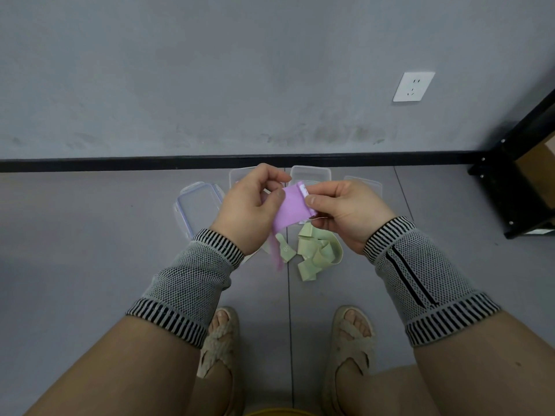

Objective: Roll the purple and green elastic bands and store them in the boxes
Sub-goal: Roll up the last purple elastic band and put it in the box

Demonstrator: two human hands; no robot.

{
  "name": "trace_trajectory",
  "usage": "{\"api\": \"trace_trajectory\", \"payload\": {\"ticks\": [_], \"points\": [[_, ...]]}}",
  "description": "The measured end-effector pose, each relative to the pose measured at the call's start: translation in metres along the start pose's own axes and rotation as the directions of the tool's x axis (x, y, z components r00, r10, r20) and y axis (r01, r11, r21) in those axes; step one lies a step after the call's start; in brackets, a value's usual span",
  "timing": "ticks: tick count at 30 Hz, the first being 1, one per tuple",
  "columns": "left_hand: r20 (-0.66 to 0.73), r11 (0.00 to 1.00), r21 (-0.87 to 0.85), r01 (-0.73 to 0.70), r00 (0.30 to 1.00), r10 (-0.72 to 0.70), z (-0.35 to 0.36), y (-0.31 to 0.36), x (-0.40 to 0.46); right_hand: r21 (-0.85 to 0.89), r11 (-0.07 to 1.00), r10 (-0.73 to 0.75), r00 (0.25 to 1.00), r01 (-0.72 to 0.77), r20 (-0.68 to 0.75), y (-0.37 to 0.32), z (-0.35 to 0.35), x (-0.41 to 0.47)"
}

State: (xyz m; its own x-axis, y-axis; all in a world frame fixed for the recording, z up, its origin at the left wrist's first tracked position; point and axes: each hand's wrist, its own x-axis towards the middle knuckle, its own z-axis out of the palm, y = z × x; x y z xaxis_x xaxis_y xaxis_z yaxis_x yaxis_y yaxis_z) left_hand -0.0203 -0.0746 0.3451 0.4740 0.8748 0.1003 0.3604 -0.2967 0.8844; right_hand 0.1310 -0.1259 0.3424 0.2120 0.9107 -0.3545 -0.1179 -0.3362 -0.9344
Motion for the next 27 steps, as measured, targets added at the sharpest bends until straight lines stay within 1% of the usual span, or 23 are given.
{"api": "trace_trajectory", "payload": {"ticks": [7, 12, 15, 23, 27], "points": [[-0.011, 1.0, 0.02, -0.012, 1.0, 0.012, 0.001, -0.001, 0.002, -0.032, 0.999, 0.011, 0.999, -0.012, -0.032, -0.002, -0.002, -0.002], [-0.023, 0.999, -0.032, -0.003, 1.0, 0.003, 0.002, -0.003, 0.003, 0.004, 1.0, 0.011, 0.999, -0.01, -0.053, -0.003, 0.0, -0.001], [-0.033, 0.997, -0.073, 0.023, 0.999, -0.026, 0.003, -0.003, 0.004, 0.015, 1.0, 0.004, 0.998, -0.003, -0.057, -0.003, 0.001, 0.0], [-0.046, 0.969, -0.2, 0.144, 0.987, -0.155, 0.005, 0.003, 0.006, 0.002, 0.999, -0.036, 0.999, 0.036, -0.016, -0.002, 0.01, -0.002], [-0.039, 0.952, -0.254, 0.173, 0.981, -0.188, 0.003, 0.007, 0.005, 0.015, 0.999, -0.045, 0.999, 0.045, -0.003, -0.003, 0.011, -0.003]]}}
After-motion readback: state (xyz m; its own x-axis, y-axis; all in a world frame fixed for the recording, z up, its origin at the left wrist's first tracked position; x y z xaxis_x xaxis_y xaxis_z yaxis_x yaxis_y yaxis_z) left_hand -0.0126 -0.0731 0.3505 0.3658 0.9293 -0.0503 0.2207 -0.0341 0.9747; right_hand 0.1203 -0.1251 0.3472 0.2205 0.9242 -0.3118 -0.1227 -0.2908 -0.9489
